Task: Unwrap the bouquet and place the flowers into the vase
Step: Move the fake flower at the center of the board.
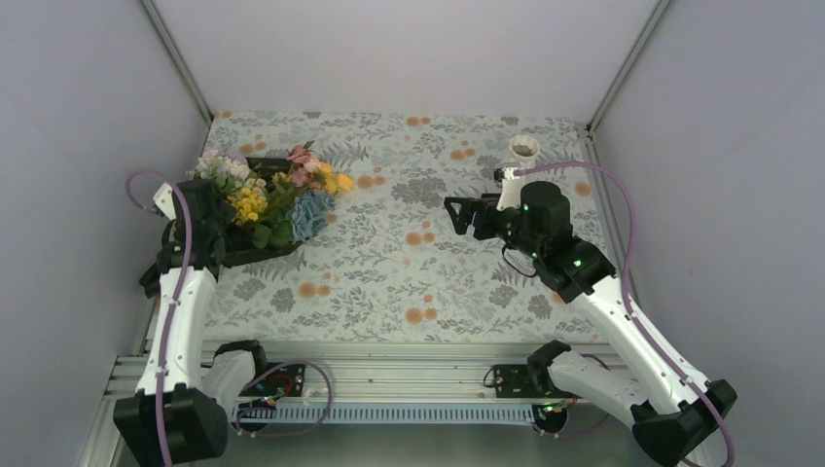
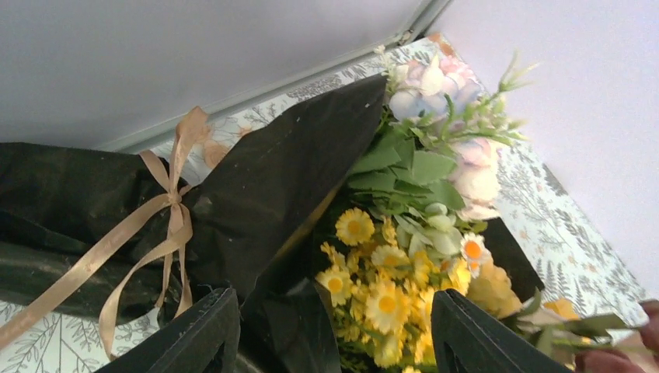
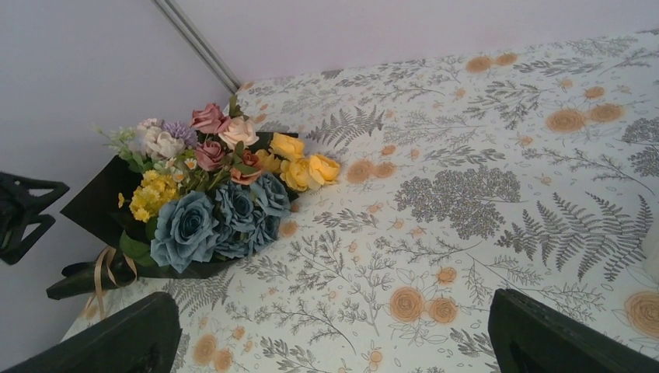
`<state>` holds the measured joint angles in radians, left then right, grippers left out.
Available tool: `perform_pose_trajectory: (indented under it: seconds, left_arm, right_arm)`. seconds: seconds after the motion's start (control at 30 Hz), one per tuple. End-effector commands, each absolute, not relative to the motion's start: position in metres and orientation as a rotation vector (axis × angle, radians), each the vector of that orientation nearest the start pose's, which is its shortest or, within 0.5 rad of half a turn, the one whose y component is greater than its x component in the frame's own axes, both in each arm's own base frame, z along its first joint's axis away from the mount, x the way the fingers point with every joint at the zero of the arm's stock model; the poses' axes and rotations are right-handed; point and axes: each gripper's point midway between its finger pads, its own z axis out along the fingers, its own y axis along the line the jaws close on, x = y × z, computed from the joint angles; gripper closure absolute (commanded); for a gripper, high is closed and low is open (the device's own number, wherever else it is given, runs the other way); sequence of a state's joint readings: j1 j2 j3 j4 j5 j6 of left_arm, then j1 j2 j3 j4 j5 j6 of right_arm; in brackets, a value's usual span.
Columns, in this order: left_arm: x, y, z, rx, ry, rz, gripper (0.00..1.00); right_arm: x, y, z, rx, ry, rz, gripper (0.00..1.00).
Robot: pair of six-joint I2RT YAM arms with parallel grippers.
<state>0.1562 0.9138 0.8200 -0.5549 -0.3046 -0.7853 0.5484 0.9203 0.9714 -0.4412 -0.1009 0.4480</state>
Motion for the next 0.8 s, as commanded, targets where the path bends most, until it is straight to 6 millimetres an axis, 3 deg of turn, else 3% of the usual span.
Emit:
perform_pose_trajectory:
  seconds: [0.0, 0.3, 0.57, 0.77]
  left_arm:
    - [0.303, 0.112, 0.223, -1.12, 1.859, 0.04, 0.37]
    - [0.316, 0.132, 0.207, -1.038, 1.967, 0.188, 0.3]
    - [0.339, 0.126, 0.184, -0.96, 2.089, 0.111, 0.3]
    - [0.348, 0.116, 0.171, -0.893, 2.153, 0.055, 0.51]
  right_arm:
    - [0.27, 0.187, 0.314, -0.206, 1.997, 0.752, 0.0]
    - [0.269, 0.185, 0.312, -0.206, 1.999, 0.74, 0.0]
    - [0.267, 0.186, 0.314, -0.21, 1.994, 0.748, 0.0]
    - [0.264, 0.183, 0.319, -0.207, 1.979, 0.753, 0.0]
